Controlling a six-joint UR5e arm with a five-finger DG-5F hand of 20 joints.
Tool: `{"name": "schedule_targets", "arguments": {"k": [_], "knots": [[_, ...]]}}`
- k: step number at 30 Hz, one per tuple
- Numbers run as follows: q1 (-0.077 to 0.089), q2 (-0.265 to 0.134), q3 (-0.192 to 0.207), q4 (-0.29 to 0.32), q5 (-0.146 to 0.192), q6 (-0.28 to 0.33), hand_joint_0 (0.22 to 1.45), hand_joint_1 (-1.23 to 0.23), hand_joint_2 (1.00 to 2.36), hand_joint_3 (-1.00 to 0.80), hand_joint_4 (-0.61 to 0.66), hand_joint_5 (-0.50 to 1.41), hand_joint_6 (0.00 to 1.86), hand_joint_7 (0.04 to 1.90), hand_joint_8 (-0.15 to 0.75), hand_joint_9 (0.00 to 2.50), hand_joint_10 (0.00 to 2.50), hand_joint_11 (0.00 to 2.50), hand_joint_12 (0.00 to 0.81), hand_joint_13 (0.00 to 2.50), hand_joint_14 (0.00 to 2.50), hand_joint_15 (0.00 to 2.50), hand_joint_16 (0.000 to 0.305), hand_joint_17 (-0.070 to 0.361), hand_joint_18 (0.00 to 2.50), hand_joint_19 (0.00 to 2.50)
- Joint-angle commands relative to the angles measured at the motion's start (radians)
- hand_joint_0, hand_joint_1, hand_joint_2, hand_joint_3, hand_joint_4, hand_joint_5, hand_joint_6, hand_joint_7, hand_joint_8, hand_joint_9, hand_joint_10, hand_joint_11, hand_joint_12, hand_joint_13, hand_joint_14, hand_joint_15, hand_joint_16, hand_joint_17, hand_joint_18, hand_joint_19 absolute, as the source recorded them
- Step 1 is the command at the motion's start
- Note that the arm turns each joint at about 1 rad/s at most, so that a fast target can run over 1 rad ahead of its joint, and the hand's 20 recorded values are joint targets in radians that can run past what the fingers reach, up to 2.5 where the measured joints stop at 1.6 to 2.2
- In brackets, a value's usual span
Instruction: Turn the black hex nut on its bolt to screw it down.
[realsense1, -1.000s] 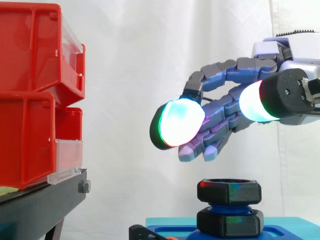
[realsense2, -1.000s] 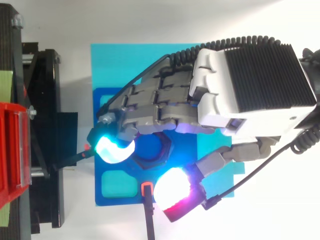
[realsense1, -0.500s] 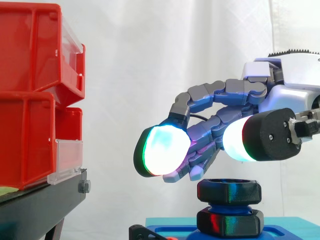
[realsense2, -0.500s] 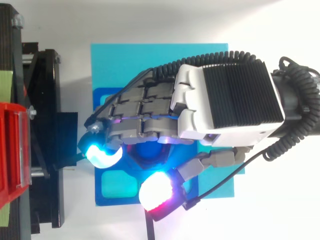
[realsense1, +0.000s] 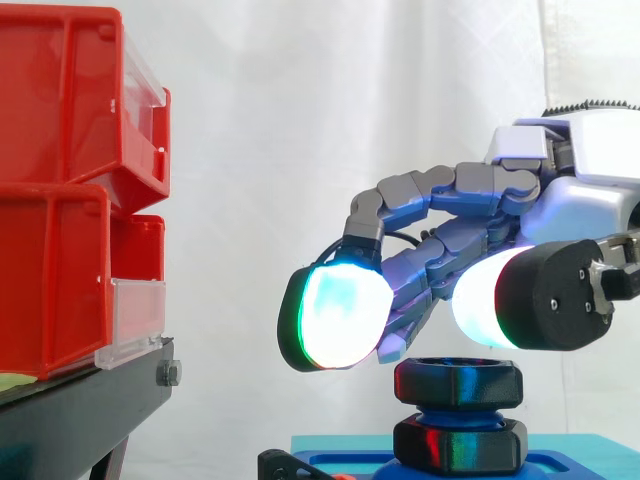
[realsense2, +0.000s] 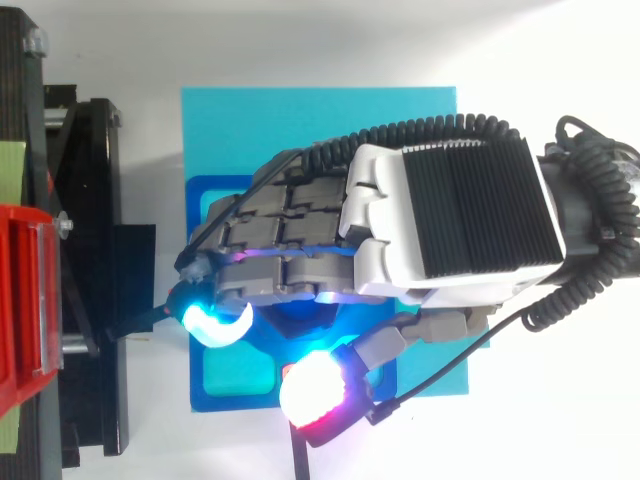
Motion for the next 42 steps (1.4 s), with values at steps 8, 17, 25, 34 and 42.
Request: {"name": "schedule_targets", "arguments": {"k": [8, 17, 25, 34, 42], "knots": [[-0.001, -0.019, 0.000, -0.002, -0.007, -0.025, 0.54, -0.44, 1.00, -0.50, 0.21, -0.06, 0.50, 1.02, 0.260, 0.63, 0.00, 0.11, 0.331, 0.60, 0.01, 0.17, 0.046, 0.104, 0.49, 0.57], [0.001, -0.042, 0.043, -0.023, -0.030, -0.023, 0.52, -0.30, 1.00, -0.50, 0.22, -0.06, 0.50, 1.03, 0.267, 0.63, 0.00, 0.13, 0.338, 0.59, 0.01, 0.17, 0.048, 0.108, 0.49, 0.57], [0.001, -0.040, 0.043, -0.025, -0.032, -0.025, 0.52, -0.29, 1.00, -0.50, 0.21, -0.05, 0.50, 1.10, 0.271, 0.63, 0.00, 0.12, 0.339, 0.59, 0.01, 0.17, 0.048, 0.109, 0.49, 0.58], [0.007, -0.042, 0.045, -0.028, -0.039, -0.037, 0.52, -0.29, 1.00, -0.50, 0.18, -0.04, 0.50, 1.15, 0.271, 0.64, 0.00, 0.13, 0.339, 0.59, 0.01, 0.17, 0.048, 0.108, 0.49, 0.58], [0.006, -0.040, 0.043, -0.039, -0.067, -0.045, 0.53, -0.29, 1.00, -0.50, 0.14, -0.02, 0.50, 1.26, 0.273, 0.65, 0.00, 0.13, 0.338, 0.59, 0.01, 0.17, 0.048, 0.108, 0.49, 0.58]]}}
